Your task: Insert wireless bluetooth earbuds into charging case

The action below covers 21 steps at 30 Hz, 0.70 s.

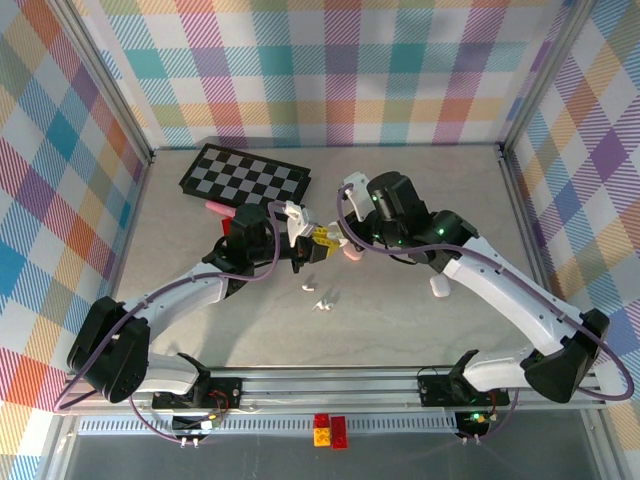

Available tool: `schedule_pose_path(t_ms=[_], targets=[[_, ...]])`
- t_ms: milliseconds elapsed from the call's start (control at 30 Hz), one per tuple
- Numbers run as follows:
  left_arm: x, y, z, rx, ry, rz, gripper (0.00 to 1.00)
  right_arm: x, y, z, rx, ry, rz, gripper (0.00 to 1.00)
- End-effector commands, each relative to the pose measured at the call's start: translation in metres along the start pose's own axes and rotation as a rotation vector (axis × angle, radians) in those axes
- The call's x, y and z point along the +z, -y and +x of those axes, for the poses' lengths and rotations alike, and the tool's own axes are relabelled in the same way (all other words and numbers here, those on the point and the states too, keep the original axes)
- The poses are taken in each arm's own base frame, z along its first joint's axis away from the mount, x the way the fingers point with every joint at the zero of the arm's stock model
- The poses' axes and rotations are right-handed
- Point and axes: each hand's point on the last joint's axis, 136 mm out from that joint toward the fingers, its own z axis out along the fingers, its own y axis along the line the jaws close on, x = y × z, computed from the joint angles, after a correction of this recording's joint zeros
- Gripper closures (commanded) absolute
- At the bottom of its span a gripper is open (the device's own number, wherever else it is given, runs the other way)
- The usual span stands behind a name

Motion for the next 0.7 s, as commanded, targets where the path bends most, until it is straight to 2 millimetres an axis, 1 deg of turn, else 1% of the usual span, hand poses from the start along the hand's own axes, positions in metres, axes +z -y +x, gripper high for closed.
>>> schedule_pose_path(t_ms=[0,367,667], targets=[[-0.002,-0.002,-0.022,0.041,0.056,0.015,1.0,-0.003,-0.008,-0.015,-0.016,0.046,-0.035,0.84],[-0.004,-0.005,-0.031,0.028,0.097,0.006,1.0,0.004,-0.011,-0.007,-0.012,0.011,-0.047,0.84],[-0.005,-0.006,-0.03,0.029,0.095,0.0,1.0,0.008,-0.016,-0.009,-0.003,0.013,-0.072,0.84]])
